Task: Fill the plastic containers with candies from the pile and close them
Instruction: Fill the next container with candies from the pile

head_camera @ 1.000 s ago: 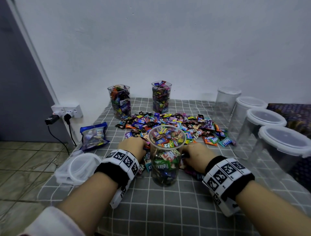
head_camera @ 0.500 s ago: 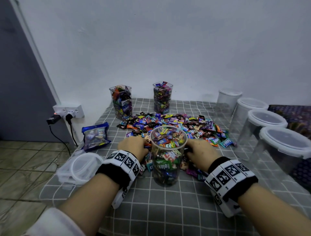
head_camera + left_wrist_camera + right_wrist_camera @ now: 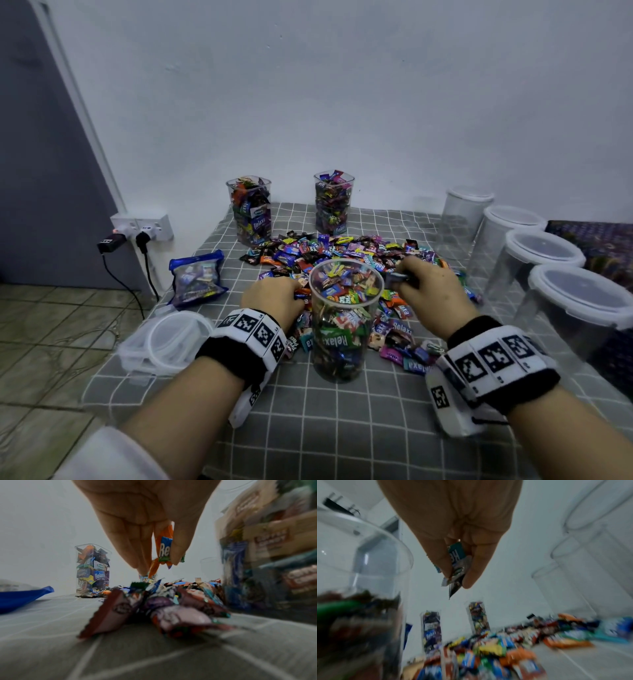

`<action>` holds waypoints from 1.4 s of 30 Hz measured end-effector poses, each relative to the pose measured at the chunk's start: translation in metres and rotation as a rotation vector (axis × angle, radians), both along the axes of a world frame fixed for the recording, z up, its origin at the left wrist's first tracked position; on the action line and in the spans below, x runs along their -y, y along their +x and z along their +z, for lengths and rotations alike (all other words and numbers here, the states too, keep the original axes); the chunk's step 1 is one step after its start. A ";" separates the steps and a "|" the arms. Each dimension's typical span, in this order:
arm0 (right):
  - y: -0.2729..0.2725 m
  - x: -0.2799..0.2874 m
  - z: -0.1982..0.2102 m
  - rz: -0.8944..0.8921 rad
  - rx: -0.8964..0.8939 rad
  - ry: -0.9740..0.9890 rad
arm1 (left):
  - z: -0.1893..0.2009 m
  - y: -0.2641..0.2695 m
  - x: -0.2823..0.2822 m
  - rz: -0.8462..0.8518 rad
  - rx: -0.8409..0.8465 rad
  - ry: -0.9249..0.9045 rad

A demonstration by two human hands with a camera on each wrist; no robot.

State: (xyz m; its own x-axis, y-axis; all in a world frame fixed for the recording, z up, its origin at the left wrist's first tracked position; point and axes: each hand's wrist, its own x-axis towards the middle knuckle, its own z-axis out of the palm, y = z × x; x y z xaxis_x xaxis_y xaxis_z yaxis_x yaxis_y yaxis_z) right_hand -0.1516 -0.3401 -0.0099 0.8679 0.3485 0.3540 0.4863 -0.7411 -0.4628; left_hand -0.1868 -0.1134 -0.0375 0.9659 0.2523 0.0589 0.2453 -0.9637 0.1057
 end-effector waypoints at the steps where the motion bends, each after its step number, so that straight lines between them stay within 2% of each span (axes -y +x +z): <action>1: -0.001 0.001 0.007 0.007 0.035 0.036 | 0.001 0.000 0.000 -0.005 0.003 -0.004; 7: -0.019 -0.011 0.048 0.132 0.189 0.251 | 0.004 -0.002 0.001 -0.028 0.022 -0.020; 18: -0.029 -0.028 0.044 0.259 0.165 0.206 | 0.004 -0.004 0.001 -0.042 0.052 -0.047; 27: -0.039 -0.025 0.037 0.244 -0.050 0.317 | 0.006 -0.007 -0.002 -0.030 0.109 -0.189; 32: -0.041 -0.025 0.018 0.316 -0.381 0.360 | 0.023 -0.019 -0.005 0.009 0.276 -0.328; 34: -0.040 -0.027 0.007 0.333 -0.455 0.396 | 0.034 -0.023 -0.006 0.002 0.347 -0.386; 38: -0.035 -0.030 -0.008 0.336 -0.455 0.479 | 0.062 -0.031 -0.002 -0.070 0.430 -0.440; 42: -0.036 -0.028 -0.007 0.367 -0.454 0.510 | 0.083 -0.040 0.009 -0.200 0.388 -0.377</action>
